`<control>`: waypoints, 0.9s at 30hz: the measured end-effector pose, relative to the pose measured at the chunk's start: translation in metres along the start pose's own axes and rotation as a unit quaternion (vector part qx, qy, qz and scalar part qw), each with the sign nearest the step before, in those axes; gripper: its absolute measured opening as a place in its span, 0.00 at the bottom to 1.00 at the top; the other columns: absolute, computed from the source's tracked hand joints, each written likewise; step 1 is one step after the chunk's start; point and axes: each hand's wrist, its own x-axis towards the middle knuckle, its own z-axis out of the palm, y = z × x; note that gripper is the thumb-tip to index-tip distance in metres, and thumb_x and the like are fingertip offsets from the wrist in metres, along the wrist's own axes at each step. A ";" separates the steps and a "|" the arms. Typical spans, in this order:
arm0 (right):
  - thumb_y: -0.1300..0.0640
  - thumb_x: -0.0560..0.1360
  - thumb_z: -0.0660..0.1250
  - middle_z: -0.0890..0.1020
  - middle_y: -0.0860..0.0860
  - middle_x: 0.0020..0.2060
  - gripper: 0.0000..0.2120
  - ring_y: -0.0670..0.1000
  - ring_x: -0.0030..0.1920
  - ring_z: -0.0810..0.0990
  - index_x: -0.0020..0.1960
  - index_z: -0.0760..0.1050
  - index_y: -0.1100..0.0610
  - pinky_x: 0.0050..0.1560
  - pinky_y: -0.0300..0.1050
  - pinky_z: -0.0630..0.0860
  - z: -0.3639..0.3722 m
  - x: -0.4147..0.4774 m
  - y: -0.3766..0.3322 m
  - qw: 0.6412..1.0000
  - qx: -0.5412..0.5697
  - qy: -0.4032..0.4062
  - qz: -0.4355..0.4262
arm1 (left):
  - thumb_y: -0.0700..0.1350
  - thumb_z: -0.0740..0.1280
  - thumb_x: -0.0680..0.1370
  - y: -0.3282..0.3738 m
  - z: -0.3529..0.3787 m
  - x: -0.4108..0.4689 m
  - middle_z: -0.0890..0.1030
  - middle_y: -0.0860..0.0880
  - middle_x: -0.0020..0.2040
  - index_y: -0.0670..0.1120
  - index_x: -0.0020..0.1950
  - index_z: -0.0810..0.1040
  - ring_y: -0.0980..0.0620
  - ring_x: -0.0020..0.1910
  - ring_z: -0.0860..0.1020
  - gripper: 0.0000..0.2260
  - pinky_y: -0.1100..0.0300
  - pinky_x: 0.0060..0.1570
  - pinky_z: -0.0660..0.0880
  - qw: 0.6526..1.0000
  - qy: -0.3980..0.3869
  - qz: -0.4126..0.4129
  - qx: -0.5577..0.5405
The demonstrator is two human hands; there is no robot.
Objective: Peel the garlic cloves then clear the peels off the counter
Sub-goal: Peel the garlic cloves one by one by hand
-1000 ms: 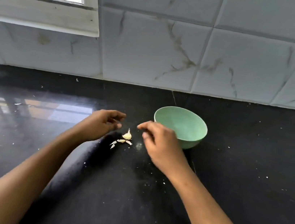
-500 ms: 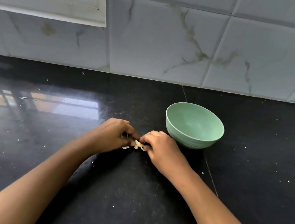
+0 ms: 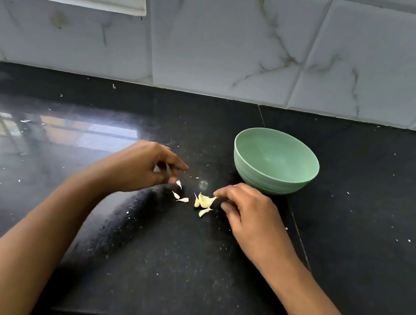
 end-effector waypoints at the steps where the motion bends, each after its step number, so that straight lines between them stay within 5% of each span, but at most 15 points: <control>1: 0.62 0.76 0.66 0.81 0.50 0.49 0.09 0.52 0.51 0.78 0.55 0.79 0.56 0.51 0.50 0.74 0.000 0.003 -0.002 1.000 0.006 -0.003 0.005 | 0.46 0.71 0.74 -0.001 -0.001 0.000 0.80 0.61 0.46 0.58 0.57 0.80 0.65 0.42 0.77 0.13 0.76 0.40 0.69 1.000 -0.005 -0.005 0.001; 6: 0.53 0.79 0.63 0.74 0.51 0.57 0.16 0.51 0.58 0.74 0.66 0.73 0.53 0.56 0.43 0.68 0.002 0.025 -0.008 0.992 -0.006 -0.110 0.055 | 0.50 0.73 0.73 0.010 0.012 0.002 0.80 0.57 0.45 0.58 0.54 0.82 0.58 0.41 0.77 0.11 0.67 0.42 0.71 0.999 -0.036 0.027 0.021; 12: 0.54 0.73 0.70 0.76 0.46 0.43 0.03 0.41 0.37 0.72 0.46 0.78 0.50 0.42 0.38 0.69 0.003 0.034 -0.006 0.987 0.051 -0.138 0.060 | 0.49 0.73 0.72 0.014 0.016 0.003 0.79 0.56 0.42 0.60 0.48 0.83 0.59 0.39 0.75 0.07 0.65 0.40 0.71 0.998 -0.037 0.041 0.010; 15: 0.56 0.71 0.73 0.80 0.47 0.35 0.04 0.40 0.31 0.73 0.41 0.77 0.52 0.35 0.33 0.69 0.004 0.032 -0.001 0.981 0.135 -0.103 0.093 | 0.51 0.75 0.70 0.018 0.016 0.003 0.80 0.57 0.41 0.58 0.50 0.83 0.57 0.38 0.78 0.09 0.69 0.37 0.71 0.999 -0.005 0.027 -0.027; 21: 0.65 0.74 0.69 0.80 0.53 0.31 0.02 0.45 0.30 0.78 0.45 0.77 0.63 0.32 0.37 0.77 0.004 0.029 -0.008 0.877 0.437 -0.041 0.196 | 0.42 0.75 0.70 0.033 0.016 0.002 0.84 0.54 0.35 0.48 0.45 0.84 0.61 0.32 0.80 0.06 0.72 0.32 0.72 0.955 0.003 -0.053 -0.291; 27: 0.65 0.76 0.66 0.82 0.50 0.29 0.02 0.44 0.29 0.79 0.46 0.77 0.64 0.32 0.36 0.79 -0.001 0.028 -0.005 0.838 0.501 -0.042 0.214 | 0.44 0.74 0.66 0.036 0.022 0.003 0.82 0.51 0.30 0.45 0.43 0.84 0.59 0.28 0.77 0.08 0.67 0.27 0.73 0.906 0.001 -0.134 -0.402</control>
